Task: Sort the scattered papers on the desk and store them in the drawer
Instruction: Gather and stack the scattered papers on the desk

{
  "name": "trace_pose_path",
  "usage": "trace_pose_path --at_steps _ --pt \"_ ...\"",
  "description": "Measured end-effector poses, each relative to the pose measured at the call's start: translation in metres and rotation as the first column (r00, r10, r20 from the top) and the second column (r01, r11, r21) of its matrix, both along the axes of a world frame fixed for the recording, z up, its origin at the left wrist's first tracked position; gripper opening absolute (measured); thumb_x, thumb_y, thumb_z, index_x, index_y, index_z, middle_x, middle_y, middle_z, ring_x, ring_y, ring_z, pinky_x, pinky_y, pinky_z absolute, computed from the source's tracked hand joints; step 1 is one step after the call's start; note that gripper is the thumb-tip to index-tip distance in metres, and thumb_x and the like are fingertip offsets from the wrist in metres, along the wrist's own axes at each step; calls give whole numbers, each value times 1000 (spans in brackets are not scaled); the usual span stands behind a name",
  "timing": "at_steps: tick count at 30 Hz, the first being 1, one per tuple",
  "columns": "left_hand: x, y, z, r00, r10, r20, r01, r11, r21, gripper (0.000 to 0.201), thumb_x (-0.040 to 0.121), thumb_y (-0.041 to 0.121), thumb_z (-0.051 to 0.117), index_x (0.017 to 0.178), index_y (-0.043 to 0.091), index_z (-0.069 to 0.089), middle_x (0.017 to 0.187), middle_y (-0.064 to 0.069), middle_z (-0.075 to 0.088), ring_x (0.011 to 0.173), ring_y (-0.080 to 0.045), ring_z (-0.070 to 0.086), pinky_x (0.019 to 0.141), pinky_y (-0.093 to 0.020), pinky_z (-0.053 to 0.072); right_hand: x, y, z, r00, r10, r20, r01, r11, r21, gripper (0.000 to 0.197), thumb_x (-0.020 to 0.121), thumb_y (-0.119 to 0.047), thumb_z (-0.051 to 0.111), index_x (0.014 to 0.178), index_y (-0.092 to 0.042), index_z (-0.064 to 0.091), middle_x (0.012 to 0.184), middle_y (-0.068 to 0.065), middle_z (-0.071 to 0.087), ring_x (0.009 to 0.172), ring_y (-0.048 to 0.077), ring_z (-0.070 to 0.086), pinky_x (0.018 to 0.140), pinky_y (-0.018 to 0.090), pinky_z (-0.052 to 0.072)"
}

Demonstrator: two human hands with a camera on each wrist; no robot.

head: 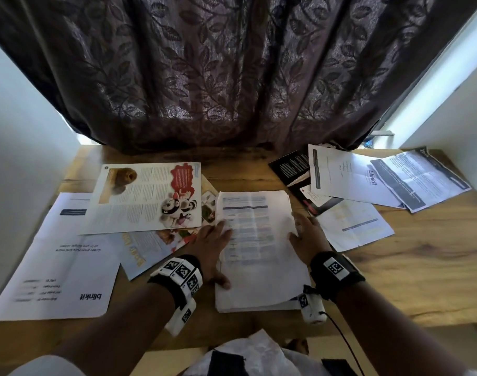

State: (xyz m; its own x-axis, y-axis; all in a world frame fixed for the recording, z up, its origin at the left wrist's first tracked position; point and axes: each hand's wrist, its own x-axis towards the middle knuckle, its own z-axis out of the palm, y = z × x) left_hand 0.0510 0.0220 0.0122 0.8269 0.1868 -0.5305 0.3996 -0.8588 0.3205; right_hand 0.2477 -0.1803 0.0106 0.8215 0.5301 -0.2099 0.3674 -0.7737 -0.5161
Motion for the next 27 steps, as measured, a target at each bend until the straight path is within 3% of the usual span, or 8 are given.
trace_pose_path --at_steps 4,7,10,13,16,18,23,27 --pt "1 -3 5 999 -26 -37 27 999 37 136 62 63 79 153 28 -15 158 7 -29 147 -28 -22 119 -55 1 -23 14 18 933 223 282 -195 973 -122 65 95 -40 58 152 -25 31 159 4 28 145 28 26 115 45 33" --pt "3 -4 5 998 -44 -54 48 995 86 140 61 63 80 153 22 -18 160 2 -24 148 -30 -17 119 -54 2 -56 46 23 878 457 140 -456 889 -42 72 95 -53 51 156 -26 22 163 -2 23 148 18 22 119 47 30" --pt "3 -6 4 999 47 -9 -47 995 83 140 53 58 87 154 28 -6 161 2 -6 149 -30 0 121 -48 16 -85 84 11 776 624 -87 -629 777 -36 80 96 -64 38 159 -21 14 167 0 13 152 17 11 124 45 15" --pt "3 -8 4 996 81 23 -83 992 96 140 51 55 89 153 31 -4 157 -1 3 146 -31 12 119 -45 23 -76 96 -5 773 612 -166 -632 765 -124 89 93 -74 28 160 -18 5 168 3 0 154 21 -1 124 50 5" --pt "6 -9 4 997 -42 -69 52 989 142 145 58 64 81 152 21 -21 160 -1 -24 149 -31 -10 121 -49 7 -34 66 -17 763 638 -103 -629 698 -342 107 82 -85 34 158 -24 -11 165 -2 -18 153 22 -14 122 55 -3" --pt "6 -8 4 994 -61 -91 73 989 131 147 58 68 78 151 18 -24 157 -1 -32 149 -30 -14 120 -49 2 -2 35 -21 763 642 -81 -604 662 -444 121 70 -95 37 154 -30 -21 162 -6 -28 150 22 -22 120 57 -8" --pt "5 -10 9 994 -69 -80 79 988 130 144 60 67 77 151 18 -24 157 0 -32 149 -30 -15 120 -47 1 42 -13 -8 834 552 -16 -445 655 -611 136 56 -100 39 153 -28 -23 158 -8 -29 149 22 -25 117 61 -16" --pt "7 -10 3 993 -74 -89 86 986 141 146 59 70 77 150 18 -25 157 0 -33 149 -30 -14 121 -50 2 7 -4 6 733 679 27 -564 630 -534 131 63 -98 40 154 -26 -23 161 -2 -27 149 25 -25 117 60 -14"
